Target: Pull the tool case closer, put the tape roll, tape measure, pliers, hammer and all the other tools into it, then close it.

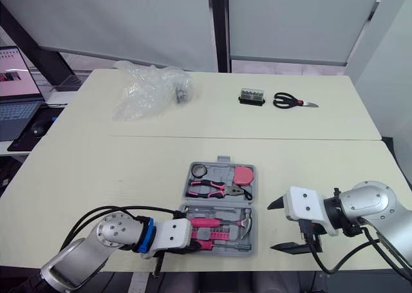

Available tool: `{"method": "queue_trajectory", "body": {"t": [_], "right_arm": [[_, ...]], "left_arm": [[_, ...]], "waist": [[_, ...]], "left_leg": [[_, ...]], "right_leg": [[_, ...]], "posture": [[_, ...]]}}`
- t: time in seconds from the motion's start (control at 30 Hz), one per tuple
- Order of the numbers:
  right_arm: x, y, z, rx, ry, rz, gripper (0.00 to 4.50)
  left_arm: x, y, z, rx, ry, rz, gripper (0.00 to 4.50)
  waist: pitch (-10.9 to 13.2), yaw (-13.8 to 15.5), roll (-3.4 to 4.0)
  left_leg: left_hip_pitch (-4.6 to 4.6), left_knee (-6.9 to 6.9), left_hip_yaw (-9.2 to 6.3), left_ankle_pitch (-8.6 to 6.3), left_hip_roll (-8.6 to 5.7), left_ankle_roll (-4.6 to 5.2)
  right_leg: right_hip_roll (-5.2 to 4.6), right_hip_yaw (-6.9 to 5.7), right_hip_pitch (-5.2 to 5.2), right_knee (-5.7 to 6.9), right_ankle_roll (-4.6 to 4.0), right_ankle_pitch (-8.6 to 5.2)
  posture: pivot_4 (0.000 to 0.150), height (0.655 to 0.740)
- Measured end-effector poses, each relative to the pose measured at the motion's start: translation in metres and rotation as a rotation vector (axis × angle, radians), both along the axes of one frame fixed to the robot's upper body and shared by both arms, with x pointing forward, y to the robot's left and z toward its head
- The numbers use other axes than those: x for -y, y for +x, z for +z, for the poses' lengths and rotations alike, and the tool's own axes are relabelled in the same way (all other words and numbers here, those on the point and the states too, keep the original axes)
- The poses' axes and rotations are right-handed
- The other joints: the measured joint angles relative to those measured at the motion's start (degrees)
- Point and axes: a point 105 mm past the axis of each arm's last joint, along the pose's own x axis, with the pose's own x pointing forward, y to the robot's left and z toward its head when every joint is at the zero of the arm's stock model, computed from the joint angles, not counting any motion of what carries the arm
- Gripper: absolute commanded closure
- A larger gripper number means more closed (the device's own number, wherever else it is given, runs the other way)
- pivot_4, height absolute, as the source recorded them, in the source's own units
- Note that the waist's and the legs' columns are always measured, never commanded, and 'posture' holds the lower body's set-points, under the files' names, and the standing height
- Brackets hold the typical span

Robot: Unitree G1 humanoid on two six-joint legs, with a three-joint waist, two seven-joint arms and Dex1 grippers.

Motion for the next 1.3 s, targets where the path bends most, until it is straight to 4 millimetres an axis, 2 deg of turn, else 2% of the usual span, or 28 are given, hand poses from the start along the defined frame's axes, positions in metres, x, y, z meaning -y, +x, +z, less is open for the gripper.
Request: {"method": "queue_trajectory", "body": {"t": [0.13,0.2,0.23,0.3,0.4,0.47,0.5,0.6,0.73,0.83,1.0,1.03,1.3], "right_arm": [[-0.001,-0.001,0.0,0.0,0.002,0.005,0.0],[-0.004,0.0,0.002,0.004,0.029,0.01,0.0],[-0.006,0.001,0.004,0.012,0.039,0.011,0.0],[-0.008,0.007,0.008,0.048,0.06,0.001,0.0],[-0.004,0.031,0.005,0.148,0.081,-0.084,0.0],[-0.002,0.041,-0.002,0.178,0.091,-0.118,0.39],[-0.001,0.047,-0.007,0.197,0.107,-0.135,0.63],[0.001,0.054,-0.021,0.208,0.117,-0.138,1.66],[0.005,0.058,-0.043,0.189,0.101,-0.147,2.69],[0.003,0.064,-0.062,0.16,0.095,-0.169,3.34],[-0.002,0.074,-0.074,0.169,0.069,-0.181,4.33],[-0.003,0.075,-0.077,0.172,0.06,-0.179,4.47],[-0.008,0.072,-0.096,0.133,0.02,-0.166,4.47]], "left_arm": [[0.002,0.0,0.001,-0.007,-0.02,0.003,4.45],[0.002,0.001,0.004,-0.048,-0.08,0.069,4.45],[0.0,0.005,0.009,-0.057,-0.113,0.107,4.45],[-0.009,0.017,0.032,-0.006,-0.186,0.169,4.45],[-0.041,0.04,0.071,0.146,-0.27,0.279,4.45],[-0.061,0.049,0.079,0.206,-0.28,0.335,4.5],[-0.078,0.055,0.08,0.238,-0.282,0.383,4.5],[-0.105,0.064,0.074,0.287,-0.269,0.445,4.5],[-0.122,0.066,0.045,0.25,-0.258,0.47,4.5],[-0.12,0.067,0.019,0.201,-0.227,0.44,4.5],[-0.102,0.079,0.011,0.214,-0.25,0.397,4.5],[-0.098,0.083,0.01,0.219,-0.257,0.392,4.5],[-0.083,0.086,-0.004,0.172,-0.23,0.341,4.5]], "waist": [[0.0,0.0,0.07],[0.0,-0.1,0.05],[0.0,-0.1,0.02],[0.0,-0.1,0.01],[0.0,-0.2,0.01],[0.0,-0.1,0.02],[0.0,-0.1,0.01],[0.0,-0.1,0.04],[0.0,-0.1,0.03],[0.0,-0.1,0.03],[0.0,-0.1,0.04],[0.0,-0.1,0.04],[0.0,-0.2,0.04]], "left_leg": [[0.02,0.0,0.0,0.0,0.0,0.0],[-0.01,0.01,0.0,0.0,0.02,0.0],[-0.03,0.02,-0.03,0.0,0.03,0.0],[-0.03,0.02,-0.06,0.0,0.06,0.0],[-0.01,0.0,-0.02,0.0,0.02,0.0],[-0.01,-0.01,0.02,0.0,0.0,0.0],[-0.02,-0.01,0.03,0.0,0.0,0.0],[-0.04,0.0,0.06,0.0,-0.02,-0.01],[-0.02,0.0,0.06,0.0,-0.01,-0.01],[-0.02,0.02,0.05,0.0,-0.01,-0.01],[-0.02,0.03,0.02,0.0,-0.01,-0.01],[-0.02,0.03,0.02,0.0,-0.01,-0.01],[0.0,0.02,0.02,0.0,0.0,-0.01]], "right_leg": [[0.0,0.01,0.01,0.02,0.0,0.0],[0.01,-0.01,-0.02,0.04,0.0,0.0],[0.03,-0.02,-0.05,0.06,0.0,0.0],[0.04,-0.05,-0.05,0.08,0.0,0.0],[0.01,-0.02,-0.06,0.06,0.0,0.0],[-0.02,-0.02,-0.07,0.04,0.0,0.0],[-0.02,-0.02,-0.08,0.02,0.0,0.0],[-0.04,0.0,-0.1,0.03,0.0,0.0],[-0.04,-0.02,-0.08,0.06,-0.01,0.0],[-0.02,-0.03,-0.1,0.11,-0.01,0.01],[-0.01,-0.05,-0.1,0.15,-0.01,0.01],[-0.01,-0.05,-0.1,0.15,-0.01,0.01],[0.0,-0.05,-0.1,0.17,-0.01,0.01]], "posture": [[0.15,0.74],[0.15,0.74],[0.15,0.74],[0.15,0.74],[0.15,0.74],[0.15,0.74],[0.15,0.74],[0.15,0.74],[0.15,0.74],[0.15,0.74],[0.15,0.74],[0.15,0.74],[0.15,0.74]]}}
